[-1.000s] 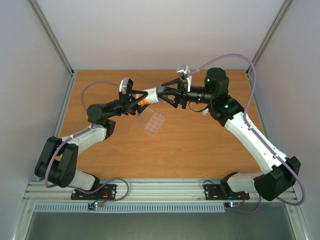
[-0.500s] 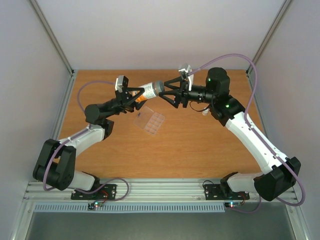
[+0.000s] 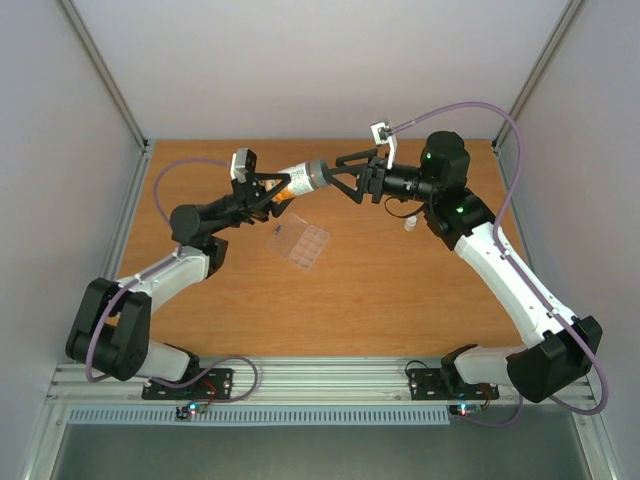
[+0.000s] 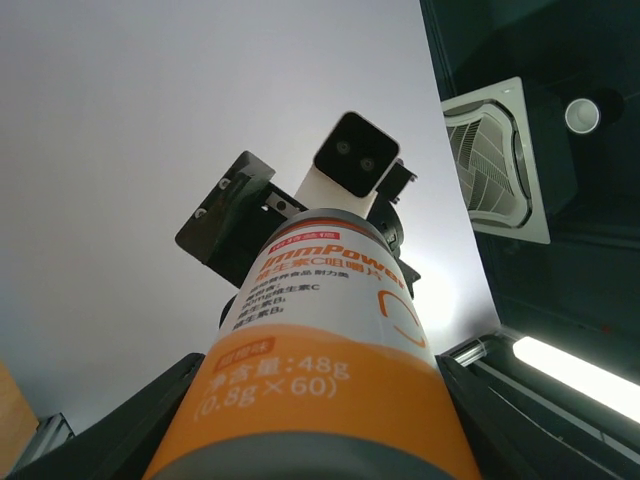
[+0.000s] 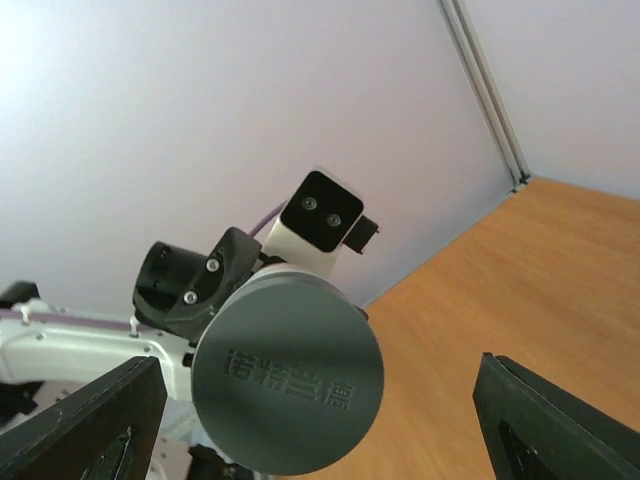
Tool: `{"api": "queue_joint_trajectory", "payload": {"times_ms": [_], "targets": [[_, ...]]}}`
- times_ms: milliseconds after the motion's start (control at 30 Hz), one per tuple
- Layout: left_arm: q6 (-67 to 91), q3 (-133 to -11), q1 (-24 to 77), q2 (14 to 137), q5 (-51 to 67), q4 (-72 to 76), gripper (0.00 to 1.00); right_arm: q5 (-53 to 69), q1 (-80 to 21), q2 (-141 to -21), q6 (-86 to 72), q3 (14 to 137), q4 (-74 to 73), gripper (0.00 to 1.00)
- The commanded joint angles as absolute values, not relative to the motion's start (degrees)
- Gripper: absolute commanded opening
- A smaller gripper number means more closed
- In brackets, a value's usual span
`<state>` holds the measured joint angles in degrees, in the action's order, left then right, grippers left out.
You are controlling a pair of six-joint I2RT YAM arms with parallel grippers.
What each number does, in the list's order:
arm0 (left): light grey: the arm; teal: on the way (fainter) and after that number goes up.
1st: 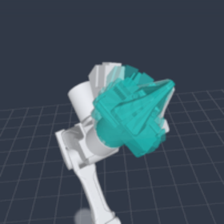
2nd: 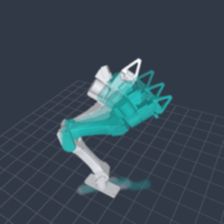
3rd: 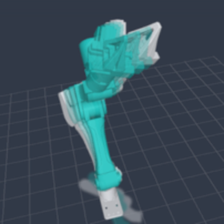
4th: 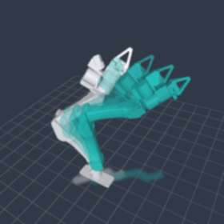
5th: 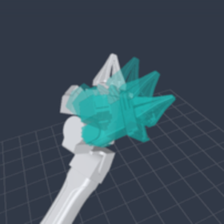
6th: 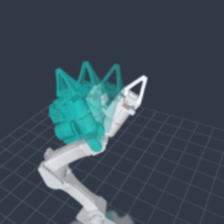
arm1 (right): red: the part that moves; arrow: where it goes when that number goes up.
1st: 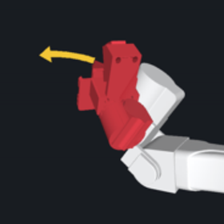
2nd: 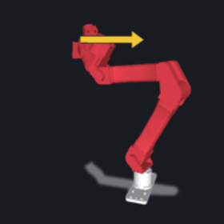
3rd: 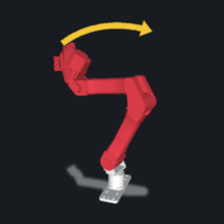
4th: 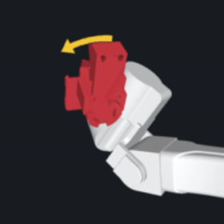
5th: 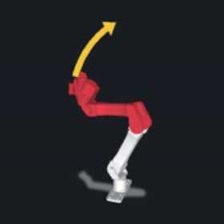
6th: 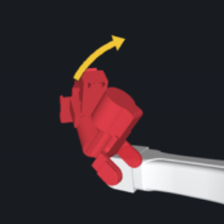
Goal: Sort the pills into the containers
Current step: Unscrew the lid of the pill bottle.
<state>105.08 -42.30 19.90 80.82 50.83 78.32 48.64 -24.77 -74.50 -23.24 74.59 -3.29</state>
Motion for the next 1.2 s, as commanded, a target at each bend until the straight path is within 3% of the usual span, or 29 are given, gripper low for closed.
{"api": "queue_joint_trajectory", "payload": {"times_ms": [0, 300, 933, 1033, 1167], "targets": [[101.0, -45.3, 19.9, 79.2, 51.4, 78.0, 0.04, 50.0, -23.4, -74.6, -38.4, 76.4, -2.8, 0.87], [85.1, -50.0, 21.0, 75.5, 54.8, 58.2, 0.04, 52.0, -23.1, -75.2, -57.1, 73.5, 2.1, 0.9], [81.9, -50.9, 22.3, 76.5, 54.3, 55.9, 0.04, 54.0, -23.2, -75.7, -55.0, 76.2, -6.1, 0.82], [81.6, -51.4, 22.5, 76.8, 54.3, 55.3, 0.04, 54.0, -23.2, -75.7, -54.7, 76.2, -6.2, 0.78], [80.9, -51.6, 22.7, 76.9, 54.2, 54.6, 0.04, 53.7, -23.4, -75.9, -52.7, 77.6, -8.6, 0.58]]}}
